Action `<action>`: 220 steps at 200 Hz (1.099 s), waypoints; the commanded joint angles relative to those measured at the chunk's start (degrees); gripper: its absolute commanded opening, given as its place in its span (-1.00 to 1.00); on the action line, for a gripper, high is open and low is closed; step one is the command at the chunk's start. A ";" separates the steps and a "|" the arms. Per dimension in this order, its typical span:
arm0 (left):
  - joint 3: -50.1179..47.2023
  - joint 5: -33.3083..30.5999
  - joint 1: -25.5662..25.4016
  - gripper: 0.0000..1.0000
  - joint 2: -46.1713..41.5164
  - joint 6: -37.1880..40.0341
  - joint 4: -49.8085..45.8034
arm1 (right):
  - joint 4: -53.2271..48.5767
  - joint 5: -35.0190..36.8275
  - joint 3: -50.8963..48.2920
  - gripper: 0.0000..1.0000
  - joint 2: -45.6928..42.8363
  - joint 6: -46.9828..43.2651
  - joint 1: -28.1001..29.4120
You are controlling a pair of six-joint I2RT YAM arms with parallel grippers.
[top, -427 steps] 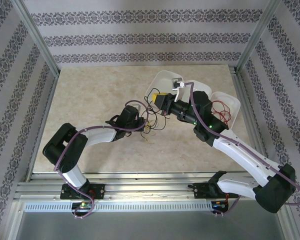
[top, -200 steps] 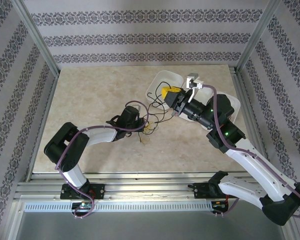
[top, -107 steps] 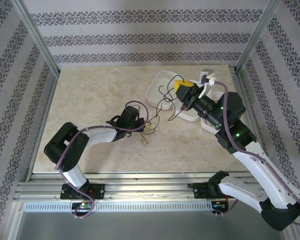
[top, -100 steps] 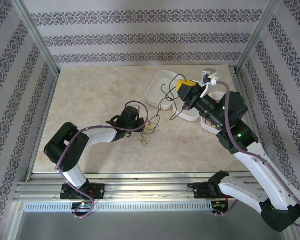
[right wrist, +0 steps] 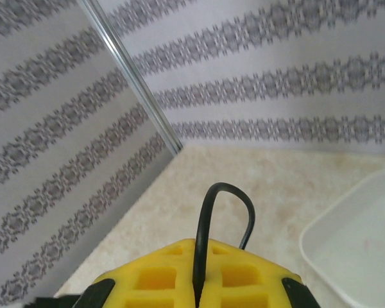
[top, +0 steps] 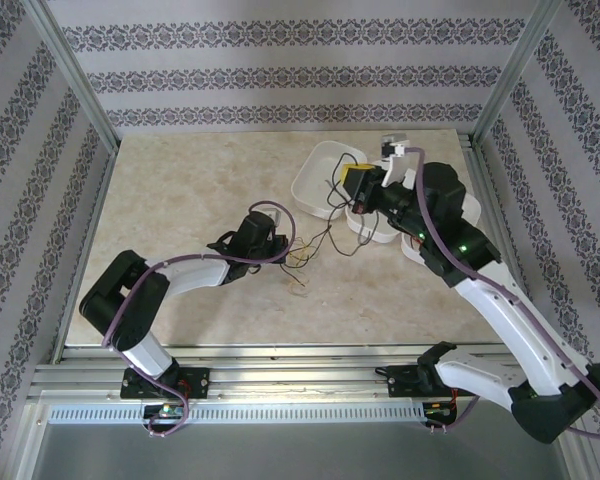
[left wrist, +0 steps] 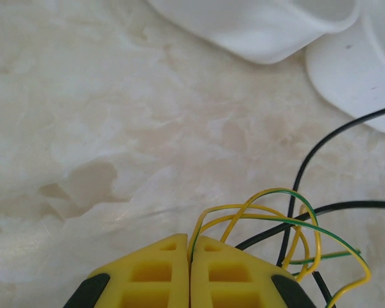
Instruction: Untangle the cables
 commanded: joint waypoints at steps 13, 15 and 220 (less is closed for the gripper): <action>0.29 -0.45 -0.64 -1.00 -4.30 4.67 0.03 | -2.58 -2.72 2.57 -1.00 0.71 1.39 -0.27; 0.24 -0.34 -0.64 -1.00 -4.35 4.67 0.14 | -2.63 -2.69 2.63 -1.00 0.80 1.35 -0.29; -1.93 3.04 -0.68 -0.07 -1.80 -1.74 1.01 | -2.37 -3.97 -1.12 -1.00 6.64 6.78 -0.79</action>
